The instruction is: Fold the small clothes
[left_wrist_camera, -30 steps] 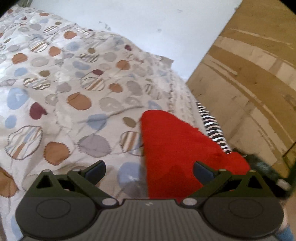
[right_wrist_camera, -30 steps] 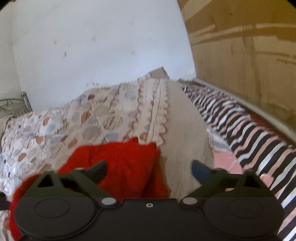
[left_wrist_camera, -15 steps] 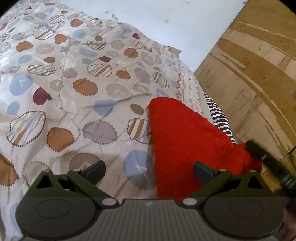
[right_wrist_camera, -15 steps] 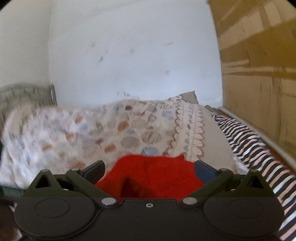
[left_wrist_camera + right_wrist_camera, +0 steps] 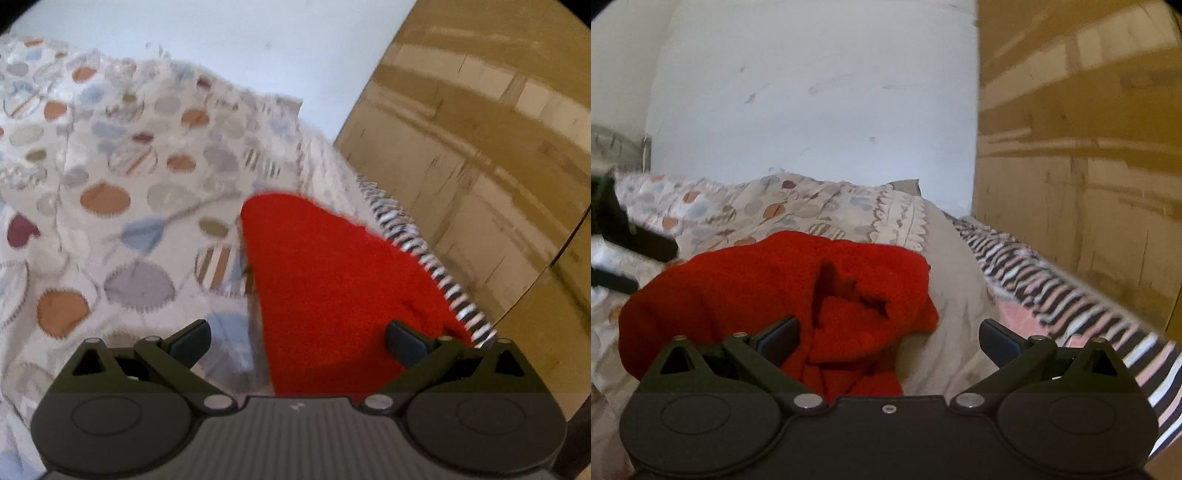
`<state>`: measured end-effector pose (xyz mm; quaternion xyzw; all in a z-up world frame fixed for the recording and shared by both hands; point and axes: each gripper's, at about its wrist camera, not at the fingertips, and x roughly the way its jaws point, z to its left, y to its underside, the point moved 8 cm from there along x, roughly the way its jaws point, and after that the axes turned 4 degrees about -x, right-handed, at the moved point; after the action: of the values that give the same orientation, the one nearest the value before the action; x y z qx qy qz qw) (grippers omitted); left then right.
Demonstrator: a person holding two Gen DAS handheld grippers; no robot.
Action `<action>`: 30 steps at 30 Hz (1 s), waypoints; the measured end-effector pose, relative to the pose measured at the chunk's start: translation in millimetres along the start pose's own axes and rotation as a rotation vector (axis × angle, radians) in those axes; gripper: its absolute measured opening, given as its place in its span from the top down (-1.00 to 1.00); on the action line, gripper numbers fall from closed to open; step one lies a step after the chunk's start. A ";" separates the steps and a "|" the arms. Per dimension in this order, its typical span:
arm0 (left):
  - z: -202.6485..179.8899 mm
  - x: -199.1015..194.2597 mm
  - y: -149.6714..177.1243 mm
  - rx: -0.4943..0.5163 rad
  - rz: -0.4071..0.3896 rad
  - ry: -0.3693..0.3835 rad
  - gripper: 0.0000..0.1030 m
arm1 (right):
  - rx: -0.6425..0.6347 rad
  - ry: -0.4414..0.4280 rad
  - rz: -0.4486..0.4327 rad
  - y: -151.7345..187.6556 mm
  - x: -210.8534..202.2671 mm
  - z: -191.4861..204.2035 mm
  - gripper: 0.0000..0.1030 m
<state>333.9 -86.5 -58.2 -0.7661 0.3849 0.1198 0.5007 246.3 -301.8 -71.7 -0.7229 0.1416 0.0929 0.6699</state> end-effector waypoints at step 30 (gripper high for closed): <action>9.4 -1.6 21.1 0.034 -0.075 -0.013 -0.99 | 0.362 -0.390 -0.130 -61.1 55.8 -27.5 0.62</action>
<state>319.8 -81.9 -75.9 -0.7707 0.3543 0.0994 0.5202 317.4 -329.9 -29.8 -0.5673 -0.0225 0.1604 0.8074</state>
